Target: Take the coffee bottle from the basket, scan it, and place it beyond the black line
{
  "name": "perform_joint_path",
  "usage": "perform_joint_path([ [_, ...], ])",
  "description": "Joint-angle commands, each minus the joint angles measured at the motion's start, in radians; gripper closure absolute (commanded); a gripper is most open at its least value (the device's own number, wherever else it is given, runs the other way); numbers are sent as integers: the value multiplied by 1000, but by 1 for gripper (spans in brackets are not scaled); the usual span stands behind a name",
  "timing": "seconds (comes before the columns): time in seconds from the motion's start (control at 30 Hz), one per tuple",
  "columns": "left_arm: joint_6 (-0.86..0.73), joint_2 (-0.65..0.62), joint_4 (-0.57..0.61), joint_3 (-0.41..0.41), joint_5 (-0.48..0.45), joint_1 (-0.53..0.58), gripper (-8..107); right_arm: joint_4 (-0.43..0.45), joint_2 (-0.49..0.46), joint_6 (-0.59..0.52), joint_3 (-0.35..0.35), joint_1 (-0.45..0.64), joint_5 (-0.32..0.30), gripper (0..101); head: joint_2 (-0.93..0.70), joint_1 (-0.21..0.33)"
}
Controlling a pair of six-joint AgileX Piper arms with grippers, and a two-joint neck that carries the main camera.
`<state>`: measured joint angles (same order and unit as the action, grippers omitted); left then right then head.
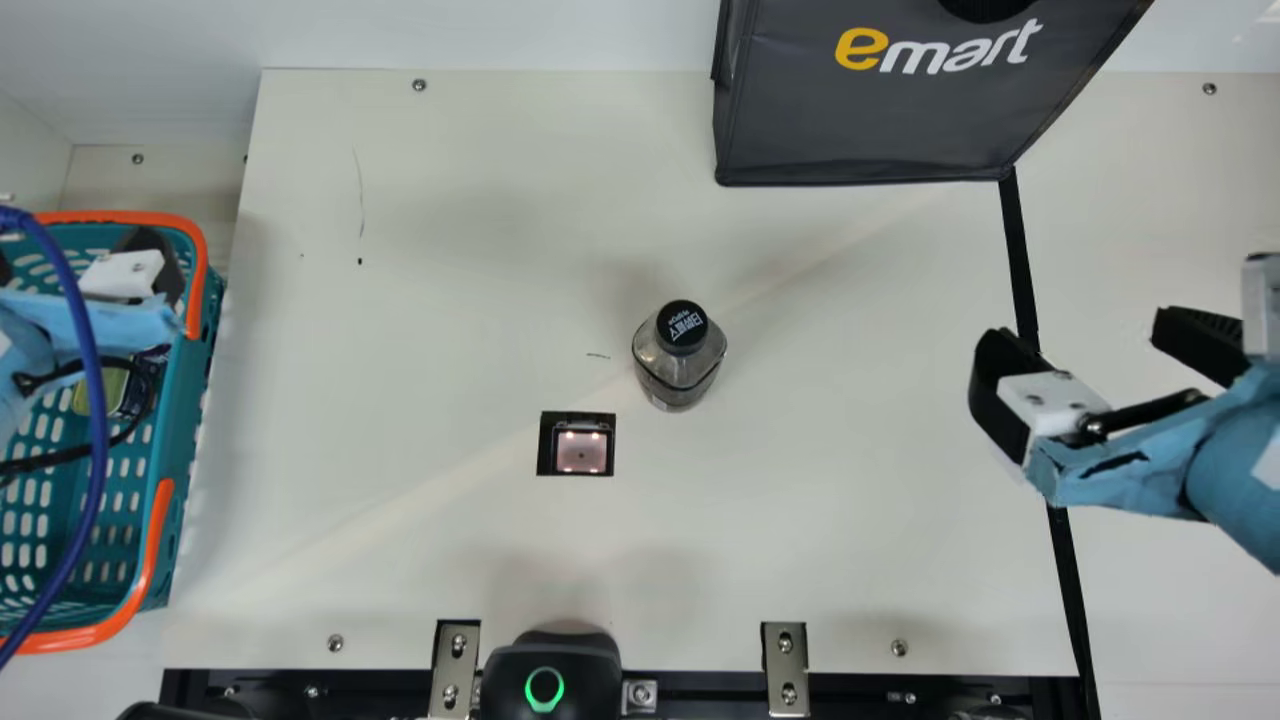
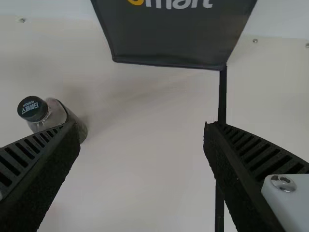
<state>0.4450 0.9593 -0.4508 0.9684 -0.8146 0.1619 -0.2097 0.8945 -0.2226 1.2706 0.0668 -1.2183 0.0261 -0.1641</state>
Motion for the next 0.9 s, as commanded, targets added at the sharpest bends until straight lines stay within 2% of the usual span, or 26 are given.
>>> perform_joint_path([
  [0.0, 0, 0, 0, 0, 0, 0, 9, -20, 9, -29, -3, 6, -2, 10, 1, 26],
  [0.17, 0, 0, 0, 0, 0, 0, 9, -41, 35, -78, -8, 14, 6, 10, 1, 26],
  [0.5, 0, 0, 0, 0, 0, 0, 9, -30, 86, -127, -21, -22, 67, 10, 1, 26],
  [0.87, 0, 0, 0, 0, 0, 0, 9, 33, 121, -80, -34, -169, 117, 10, 1, 26],
])
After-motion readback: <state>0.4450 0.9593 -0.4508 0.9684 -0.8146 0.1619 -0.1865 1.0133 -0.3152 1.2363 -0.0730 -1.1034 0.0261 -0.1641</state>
